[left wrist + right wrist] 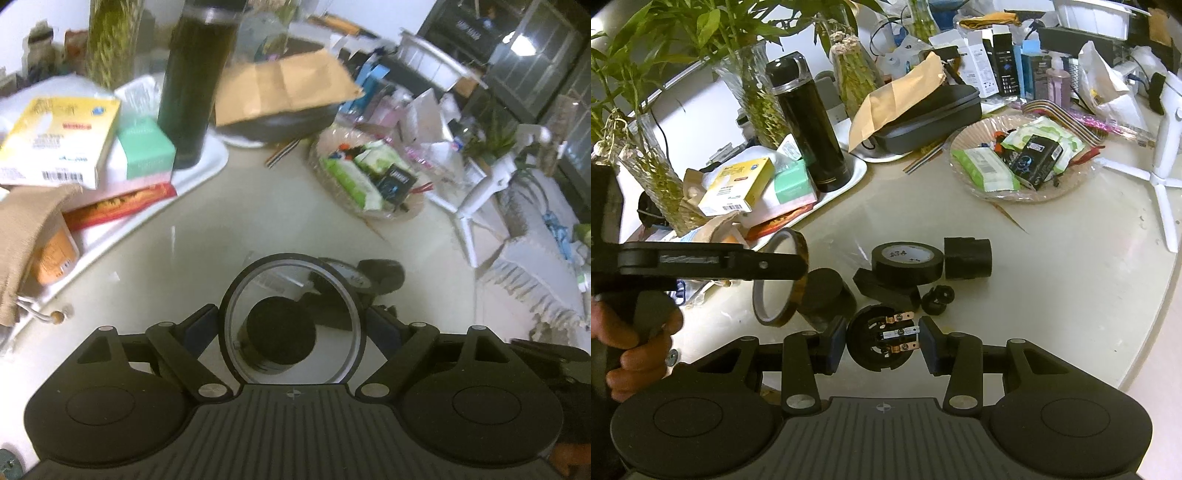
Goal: Organize rigid objects
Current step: 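Lift the clear plastic ring off the black disc with the left tool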
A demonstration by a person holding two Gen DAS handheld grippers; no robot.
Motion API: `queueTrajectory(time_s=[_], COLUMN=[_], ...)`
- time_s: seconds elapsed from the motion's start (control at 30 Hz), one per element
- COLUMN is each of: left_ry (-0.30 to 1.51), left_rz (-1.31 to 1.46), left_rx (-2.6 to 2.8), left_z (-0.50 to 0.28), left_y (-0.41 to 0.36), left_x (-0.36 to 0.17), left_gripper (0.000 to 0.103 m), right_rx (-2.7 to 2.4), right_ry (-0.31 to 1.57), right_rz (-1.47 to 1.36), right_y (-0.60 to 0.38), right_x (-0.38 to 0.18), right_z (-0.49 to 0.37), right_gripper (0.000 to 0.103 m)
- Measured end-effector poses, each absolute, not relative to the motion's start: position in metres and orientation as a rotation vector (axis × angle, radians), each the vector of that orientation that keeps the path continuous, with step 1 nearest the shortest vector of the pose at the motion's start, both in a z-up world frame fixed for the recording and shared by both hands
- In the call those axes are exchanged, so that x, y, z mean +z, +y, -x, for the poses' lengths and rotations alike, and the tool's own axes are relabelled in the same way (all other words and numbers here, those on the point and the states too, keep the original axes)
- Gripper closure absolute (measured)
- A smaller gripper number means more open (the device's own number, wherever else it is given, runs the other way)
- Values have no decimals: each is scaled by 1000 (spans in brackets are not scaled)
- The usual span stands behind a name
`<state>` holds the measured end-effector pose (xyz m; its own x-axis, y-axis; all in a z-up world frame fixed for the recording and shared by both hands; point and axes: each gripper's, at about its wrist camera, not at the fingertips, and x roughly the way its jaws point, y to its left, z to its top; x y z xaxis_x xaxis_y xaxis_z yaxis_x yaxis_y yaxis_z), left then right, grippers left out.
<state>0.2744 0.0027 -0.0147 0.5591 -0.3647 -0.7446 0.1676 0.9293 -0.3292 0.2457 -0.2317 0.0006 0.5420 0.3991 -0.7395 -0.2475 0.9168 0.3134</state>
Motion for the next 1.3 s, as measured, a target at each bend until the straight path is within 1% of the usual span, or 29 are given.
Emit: queueTrajectory(time_s=[0.3, 0.6, 1.3], left_ry=[839, 789, 783], left_rz=[172, 138, 126], left_rx=[-317, -322, -360], left_z=[-239, -210, -157], left_y=[4, 5, 7], left_x=[1, 11, 2], left_gripper=[16, 16, 16], right_rx=[410, 427, 458], right_ry=[904, 888, 875], right_rz=[-177, -190, -245], right_y=[-223, -223, -229], right_x=[4, 6, 11], right_z=[-239, -228, -200], right_gripper=[58, 58, 58])
